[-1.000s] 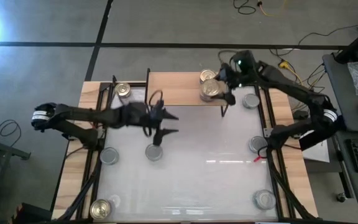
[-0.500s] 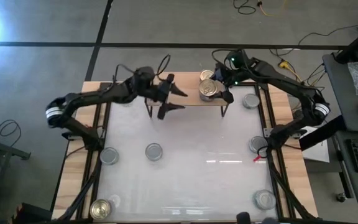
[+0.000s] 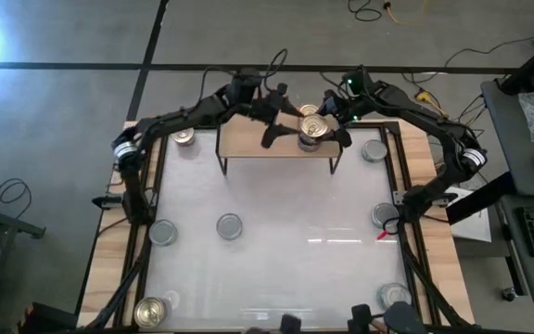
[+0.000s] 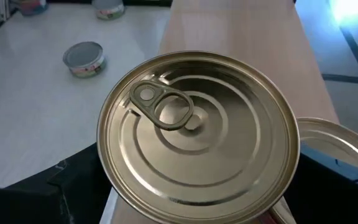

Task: Stack canned seafood by type on shelf
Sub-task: Stack the blue-pink tuna can on top of the other blue-pink tuna can on the shelf

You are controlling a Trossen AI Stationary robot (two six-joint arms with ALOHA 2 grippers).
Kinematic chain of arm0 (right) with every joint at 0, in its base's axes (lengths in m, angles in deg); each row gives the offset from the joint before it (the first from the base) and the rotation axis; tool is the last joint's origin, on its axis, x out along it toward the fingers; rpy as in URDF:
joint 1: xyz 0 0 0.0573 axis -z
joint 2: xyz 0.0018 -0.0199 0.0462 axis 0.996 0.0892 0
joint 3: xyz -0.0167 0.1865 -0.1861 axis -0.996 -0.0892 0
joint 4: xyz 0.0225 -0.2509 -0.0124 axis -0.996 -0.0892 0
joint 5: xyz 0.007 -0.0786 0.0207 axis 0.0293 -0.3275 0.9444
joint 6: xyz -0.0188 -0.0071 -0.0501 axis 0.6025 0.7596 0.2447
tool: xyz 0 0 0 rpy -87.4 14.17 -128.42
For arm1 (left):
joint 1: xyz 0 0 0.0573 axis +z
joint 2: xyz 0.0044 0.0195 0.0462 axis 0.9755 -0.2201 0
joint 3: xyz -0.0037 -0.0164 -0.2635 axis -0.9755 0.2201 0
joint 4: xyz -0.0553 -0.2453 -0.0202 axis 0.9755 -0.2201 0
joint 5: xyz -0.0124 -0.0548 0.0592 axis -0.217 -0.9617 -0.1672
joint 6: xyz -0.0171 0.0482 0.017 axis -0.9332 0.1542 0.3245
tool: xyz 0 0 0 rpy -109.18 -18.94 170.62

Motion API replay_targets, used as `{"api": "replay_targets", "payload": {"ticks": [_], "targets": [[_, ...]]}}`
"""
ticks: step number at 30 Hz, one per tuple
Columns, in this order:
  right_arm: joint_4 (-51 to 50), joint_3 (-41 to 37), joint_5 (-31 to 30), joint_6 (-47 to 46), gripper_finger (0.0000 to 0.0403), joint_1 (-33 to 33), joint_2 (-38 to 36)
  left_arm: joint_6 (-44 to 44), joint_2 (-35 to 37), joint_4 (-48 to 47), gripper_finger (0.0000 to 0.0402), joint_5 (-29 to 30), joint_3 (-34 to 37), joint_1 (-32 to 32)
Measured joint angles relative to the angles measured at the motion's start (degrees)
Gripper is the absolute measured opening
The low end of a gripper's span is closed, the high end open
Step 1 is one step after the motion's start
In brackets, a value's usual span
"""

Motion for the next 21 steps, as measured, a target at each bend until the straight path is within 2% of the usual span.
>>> {"api": "replay_targets", "payload": {"ticks": [5,9,21], "targets": [[1.0,0.0,1.3,0.7,0.0371,0.2,2.4,-3.7,-7.0,-0.8,0.0232,0.9,-7.5,1.8],[0.5,0.1,1.8,2.0,0.037,0.2,2.9,-2.8,-11.5,-4.0,0.0232,0.8,-13.2,1.9],[-0.6,0.0,0.7,3.3,0.0371,0.2,2.2,5.0,-22.1,-23.2,0.0232,0.4,-30.9,1.7]]}}
